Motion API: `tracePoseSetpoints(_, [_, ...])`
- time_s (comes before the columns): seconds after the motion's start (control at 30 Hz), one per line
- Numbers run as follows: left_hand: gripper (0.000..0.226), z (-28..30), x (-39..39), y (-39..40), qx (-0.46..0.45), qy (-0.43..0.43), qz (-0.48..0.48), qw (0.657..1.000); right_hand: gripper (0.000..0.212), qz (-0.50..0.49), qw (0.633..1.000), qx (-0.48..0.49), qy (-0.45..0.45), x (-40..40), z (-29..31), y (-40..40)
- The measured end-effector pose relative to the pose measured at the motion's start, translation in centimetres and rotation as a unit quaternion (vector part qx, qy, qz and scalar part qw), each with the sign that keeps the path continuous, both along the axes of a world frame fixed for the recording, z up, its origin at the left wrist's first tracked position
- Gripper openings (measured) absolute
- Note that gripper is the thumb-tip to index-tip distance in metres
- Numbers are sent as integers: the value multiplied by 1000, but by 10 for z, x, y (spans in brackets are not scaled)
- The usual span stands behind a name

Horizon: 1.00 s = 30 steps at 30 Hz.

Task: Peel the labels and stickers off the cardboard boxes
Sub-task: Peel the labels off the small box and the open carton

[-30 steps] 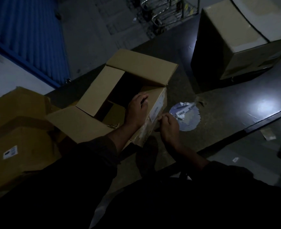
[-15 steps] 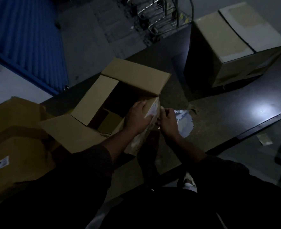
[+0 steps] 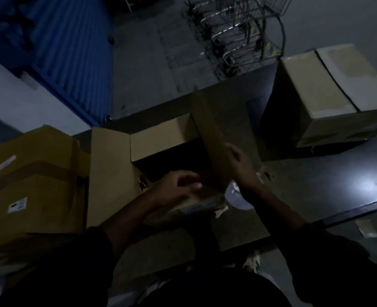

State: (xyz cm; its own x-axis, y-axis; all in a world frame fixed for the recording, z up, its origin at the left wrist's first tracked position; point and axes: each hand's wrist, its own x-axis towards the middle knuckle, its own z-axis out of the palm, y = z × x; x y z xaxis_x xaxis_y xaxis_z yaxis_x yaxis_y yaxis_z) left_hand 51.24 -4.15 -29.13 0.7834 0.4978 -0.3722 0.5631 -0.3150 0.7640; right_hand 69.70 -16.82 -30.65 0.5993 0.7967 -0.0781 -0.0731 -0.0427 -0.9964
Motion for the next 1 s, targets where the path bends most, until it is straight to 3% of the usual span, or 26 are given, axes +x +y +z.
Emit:
tracePoseSetpoints(0.03, [36, 3, -4, 3, 24, -22, 90, 995, 35, 55, 995, -32, -83, -5, 5, 3])
tracePoseSetpoints(0.07, [31, 8, -9, 7, 84, -39, 160, 983, 47, 115, 974, -84, -178, -11, 5, 7])
tracePoseSetpoints(0.13, [24, 23, -27, 11, 223, -68, 245, 941, 72, 180, 929, -163, -278, -26, -2, 16])
tracePoseSetpoints(0.23, [32, 52, -64, 25, 384, -43, 369, 846, 84, 171, 932, -174, -270, -38, -9, 18])
tracePoseSetpoints(0.3, [58, 58, -94, 43, 403, 30, 444, 800, 91, 160, 935, -165, -271, -39, -14, 19])
tracePoseSetpoints(0.37, [88, 58, -115, 56, 291, 106, 487, 817, 101, 157, 934, -175, -269, -37, -15, 22])
tracePoseSetpoints(0.4, [91, 59, -119, 59, 193, 85, 499, 841, 106, 156, 937, -181, -254, -37, -17, 23])
tracePoseSetpoints(0.5, [60, 79, -109, 56, -79, -59, 475, 874, 119, 134, 954, -185, -192, -36, -14, 27])
tracePoseSetpoints(0.6, [48, 95, -73, 42, -159, -59, 338, 926, 116, 125, 963, -183, -153, -38, -11, 31])
tracePoseSetpoints(0.67, [59, 83, -37, 26, -131, 12, 255, 958, 91, 123, 970, -157, -142, -44, -11, 33])
tracePoseSetpoints(0.73, [68, 42, -5, 11, 37, 122, 155, 980, 55, 80, 967, -161, -181, -50, -11, 30])
tracePoseSetpoints(0.8, [71, 4, 8, -2, 251, 177, 93, 947, 28, 39, 966, -177, -185, -50, -8, 23])
tracePoseSetpoints(0.83, [71, -6, 9, -5, 306, 177, 88, 931, 18, 24, 968, -176, -175, -47, -4, 20])
tracePoseSetpoints(1.0, [81, -22, 1, -5, 382, 171, 56, 907, 3, -2, 971, -145, -190, -15, 26, 45])
